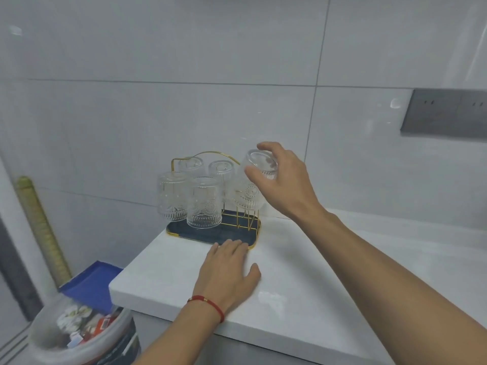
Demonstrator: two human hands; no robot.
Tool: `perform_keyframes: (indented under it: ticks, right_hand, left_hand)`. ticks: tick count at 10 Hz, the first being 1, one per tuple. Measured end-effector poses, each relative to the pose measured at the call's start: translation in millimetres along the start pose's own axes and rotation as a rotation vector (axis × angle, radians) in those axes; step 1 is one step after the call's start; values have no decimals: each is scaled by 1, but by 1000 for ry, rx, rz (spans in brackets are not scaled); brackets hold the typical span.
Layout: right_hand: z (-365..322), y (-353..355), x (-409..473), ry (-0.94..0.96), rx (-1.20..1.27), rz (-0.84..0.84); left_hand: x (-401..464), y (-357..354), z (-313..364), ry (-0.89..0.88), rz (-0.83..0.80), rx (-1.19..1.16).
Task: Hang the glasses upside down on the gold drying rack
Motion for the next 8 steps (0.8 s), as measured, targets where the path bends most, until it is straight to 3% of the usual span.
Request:
perform_keyframes:
  ticks: [4, 7, 8]
  right_hand:
    - [29, -61, 8, 1, -225, -163]
    - [43, -68, -7, -72, -221, -160]
    - [39, -57, -19, -24, -191, -87]
  left_hand:
    - [-2, 4, 3, -12, 42, -11]
    - [-4, 4, 3, 2, 29, -75]
    - [-4, 4, 1, 0, 57, -113]
Point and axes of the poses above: each hand's wrist, its own x-axis towards the middle knuckle, its own y-axis out of the back of the hand, z = x × y, the point moved 8 cm from there along x, towards the middle knuckle, and after that the axes turned 12 degrees about x, right-handed, at the moved point
